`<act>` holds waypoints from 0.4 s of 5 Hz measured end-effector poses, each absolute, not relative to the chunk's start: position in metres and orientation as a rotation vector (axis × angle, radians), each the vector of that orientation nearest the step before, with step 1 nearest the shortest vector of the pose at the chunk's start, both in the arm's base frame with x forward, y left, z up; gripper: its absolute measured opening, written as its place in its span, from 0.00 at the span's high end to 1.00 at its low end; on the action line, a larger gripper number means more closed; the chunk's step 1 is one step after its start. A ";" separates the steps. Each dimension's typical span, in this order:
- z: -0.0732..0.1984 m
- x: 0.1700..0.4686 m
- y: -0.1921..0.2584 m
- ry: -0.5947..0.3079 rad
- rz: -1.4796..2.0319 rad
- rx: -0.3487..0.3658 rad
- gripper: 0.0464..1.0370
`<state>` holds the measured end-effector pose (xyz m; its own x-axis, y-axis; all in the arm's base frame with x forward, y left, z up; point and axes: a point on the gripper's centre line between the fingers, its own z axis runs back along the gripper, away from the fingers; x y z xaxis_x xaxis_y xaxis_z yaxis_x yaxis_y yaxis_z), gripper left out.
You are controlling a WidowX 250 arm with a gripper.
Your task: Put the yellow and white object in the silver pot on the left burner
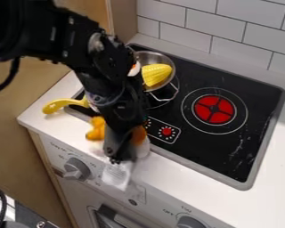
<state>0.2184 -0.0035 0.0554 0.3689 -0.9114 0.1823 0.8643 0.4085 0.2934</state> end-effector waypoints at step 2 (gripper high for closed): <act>0.059 0.217 -0.003 -0.322 -1.121 0.064 0.44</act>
